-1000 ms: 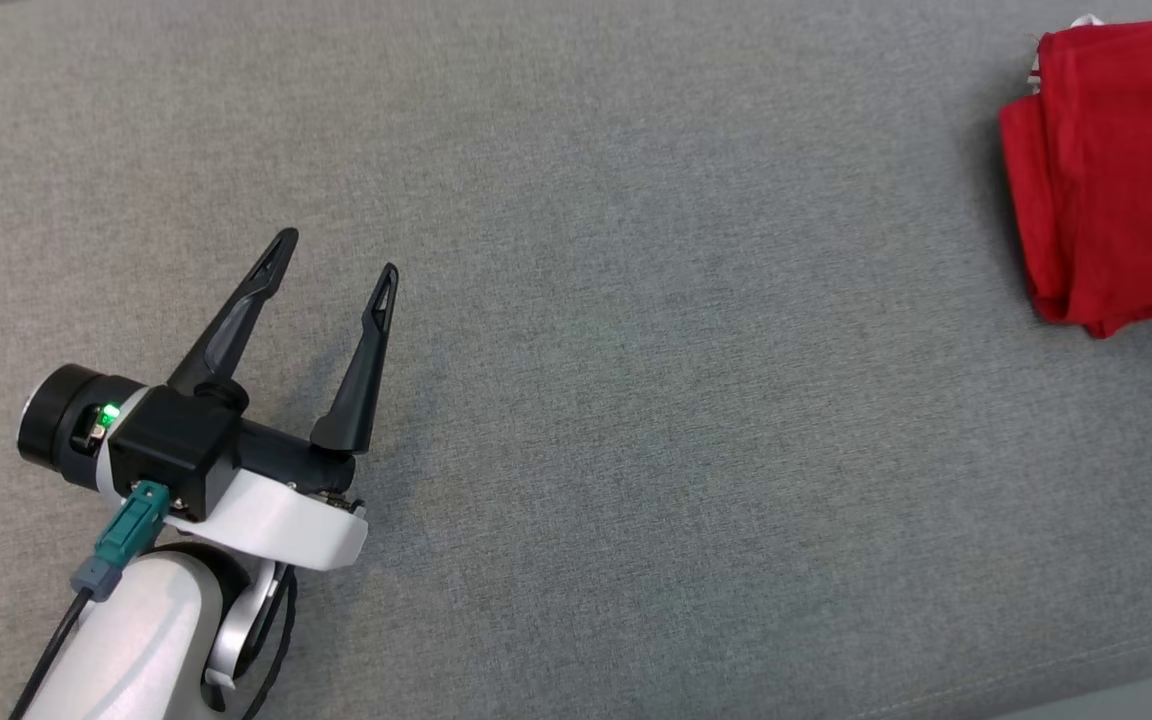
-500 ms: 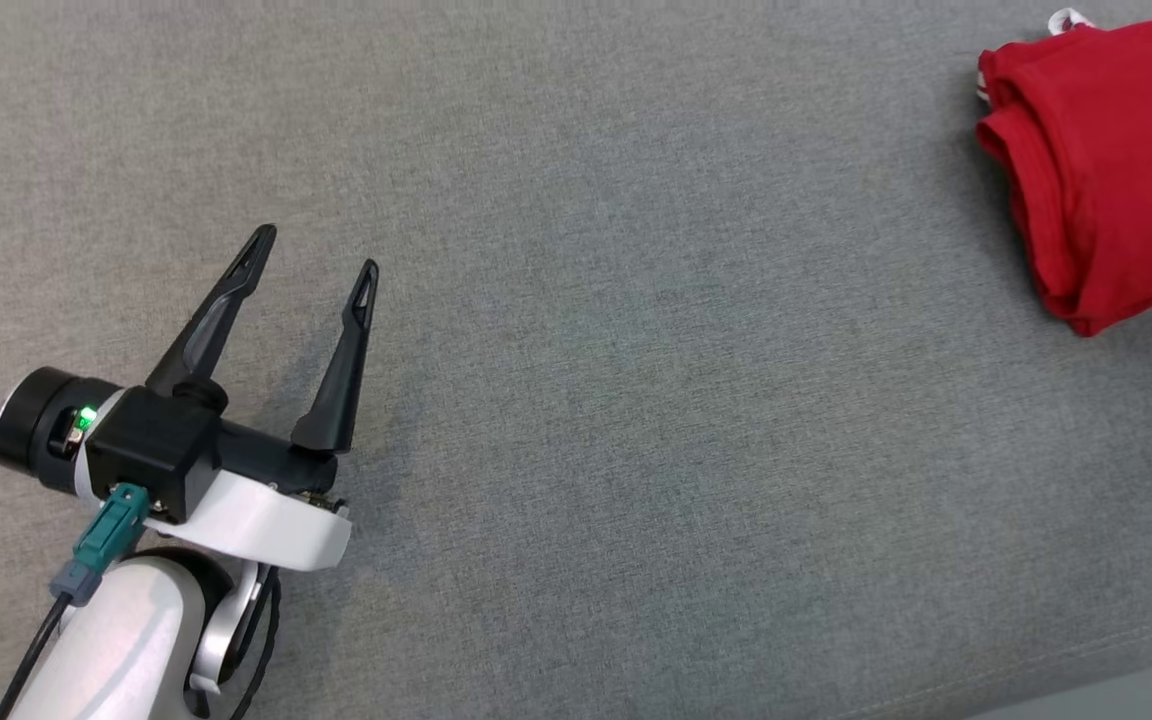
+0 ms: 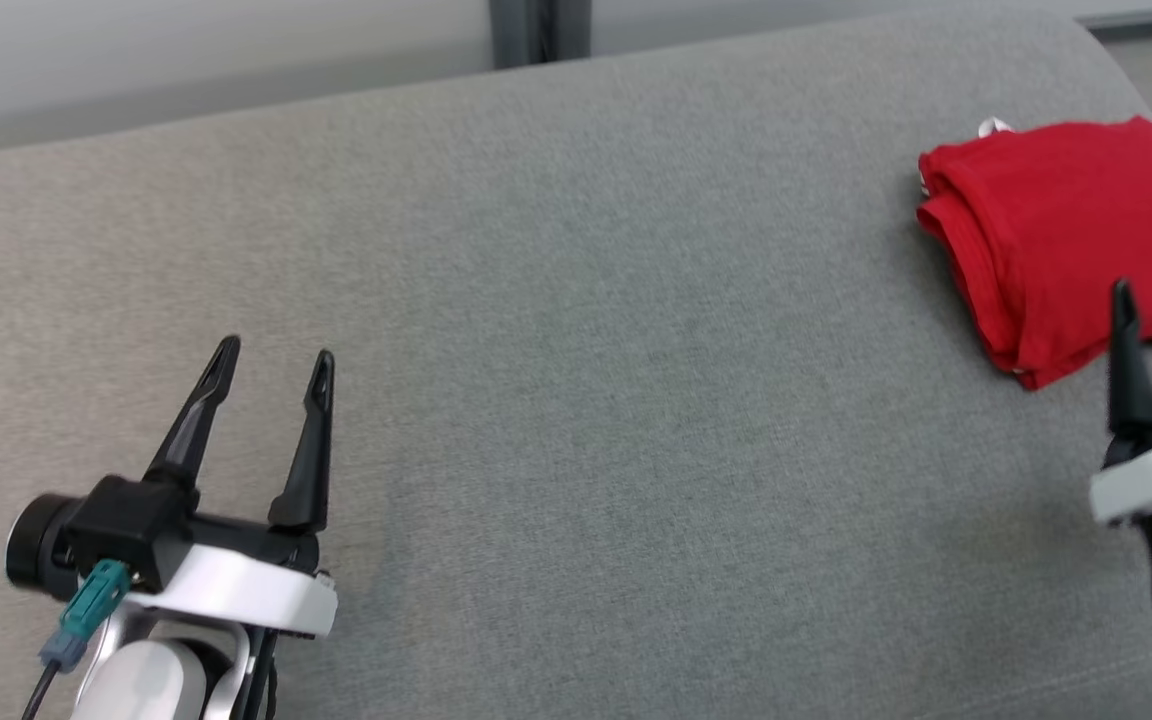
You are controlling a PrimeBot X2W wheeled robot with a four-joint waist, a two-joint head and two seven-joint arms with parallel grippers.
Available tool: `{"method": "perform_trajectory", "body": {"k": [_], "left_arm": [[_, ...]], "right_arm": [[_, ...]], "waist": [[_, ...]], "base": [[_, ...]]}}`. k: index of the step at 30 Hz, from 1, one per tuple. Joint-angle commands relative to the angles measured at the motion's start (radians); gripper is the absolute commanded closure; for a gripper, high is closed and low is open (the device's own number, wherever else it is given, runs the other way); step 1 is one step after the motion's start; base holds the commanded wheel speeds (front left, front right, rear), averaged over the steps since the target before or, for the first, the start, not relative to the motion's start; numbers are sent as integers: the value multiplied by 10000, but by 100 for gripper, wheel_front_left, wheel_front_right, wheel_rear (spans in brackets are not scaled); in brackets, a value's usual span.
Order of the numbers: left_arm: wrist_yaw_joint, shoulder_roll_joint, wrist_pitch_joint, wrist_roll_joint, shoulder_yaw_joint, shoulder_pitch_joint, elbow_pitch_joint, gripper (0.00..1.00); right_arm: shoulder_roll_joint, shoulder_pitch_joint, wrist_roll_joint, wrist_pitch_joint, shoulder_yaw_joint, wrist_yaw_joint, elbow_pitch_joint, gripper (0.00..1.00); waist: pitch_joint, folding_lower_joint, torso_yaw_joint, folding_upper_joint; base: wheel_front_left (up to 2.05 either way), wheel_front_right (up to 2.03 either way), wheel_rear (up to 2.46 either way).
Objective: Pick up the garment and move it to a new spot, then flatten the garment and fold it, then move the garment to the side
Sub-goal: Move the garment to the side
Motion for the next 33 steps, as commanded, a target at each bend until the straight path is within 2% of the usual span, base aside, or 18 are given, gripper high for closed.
{"method": "perform_trajectory", "body": {"k": [1,8,13,22,33], "left_arm": [[63,10,-59,-76,78,116,55,0],[377,-77,-368,-497,542,828,334,0],[562,-14,-519,-771,927,1425,518,0],[593,19,-453,-1134,1077,2222,735,0],[594,158,-256,-1147,909,2722,802,0]], "right_arm": [[40,258,-153,-39,-38,-1,-138,0],[975,1626,-744,353,71,1,-1884,0],[1362,2428,-1056,915,183,1,-2969,0],[1617,3628,-1310,1702,126,1,-4185,0],[1741,4711,-1450,2297,-170,1,-4860,0]], "waist": [[-392,0,271,0],[-1111,0,991,0],[-1589,0,1456,0],[-2252,0,1716,0],[-2861,0,1781,0]], "base": [[0,0,0],[0,0,0],[0,0,0],[0,0,0],[0,0,0]]}}
